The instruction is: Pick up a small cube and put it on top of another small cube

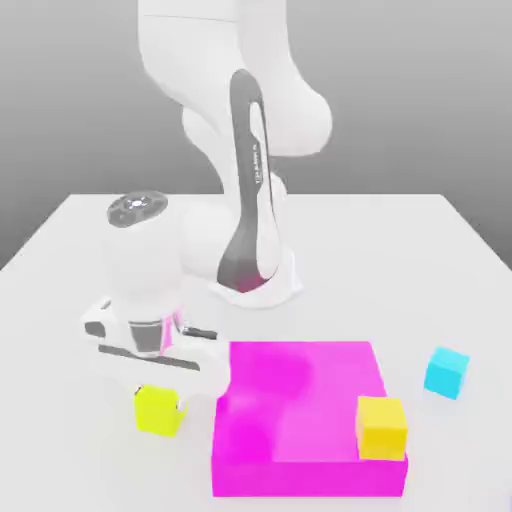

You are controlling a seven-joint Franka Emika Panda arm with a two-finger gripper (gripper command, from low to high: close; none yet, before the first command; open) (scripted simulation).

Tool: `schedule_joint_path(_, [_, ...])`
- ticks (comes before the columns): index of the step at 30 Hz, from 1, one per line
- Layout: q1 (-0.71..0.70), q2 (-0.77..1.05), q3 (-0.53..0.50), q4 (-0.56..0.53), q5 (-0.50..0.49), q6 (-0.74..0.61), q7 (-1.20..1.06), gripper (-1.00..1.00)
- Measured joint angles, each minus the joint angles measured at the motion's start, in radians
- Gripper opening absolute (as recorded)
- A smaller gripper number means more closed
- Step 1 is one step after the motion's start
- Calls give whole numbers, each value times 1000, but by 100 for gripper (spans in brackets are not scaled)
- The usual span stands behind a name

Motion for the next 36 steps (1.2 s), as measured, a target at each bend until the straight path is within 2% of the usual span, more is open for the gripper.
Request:
schedule_joint_path(7, [42,-202,-78,-37,-145,-163,106,-100])
schedule_joint_path(9, [44,-251,-72,-19,-128,-203,104,-100])
schedule_joint_path(12, [53,-262,-33,69,-60,-244,42,-100])
schedule_joint_path(22, [283,-131,162,426,-78,-418,-233,-100])
schedule_joint_path(29, [435,8,311,619,-219,-543,-399,-100])
schedule_joint_path(31, [498,74,332,665,-290,-571,-439,-100])
schedule_joint_path(34, [564,209,318,707,-377,-514,-444,-100])
schedule_joint_path(35, [572,230,312,711,-387,-500,-442,100])
schedule_joint_path(36, [572,230,312,711,-387,-500,-442,100])
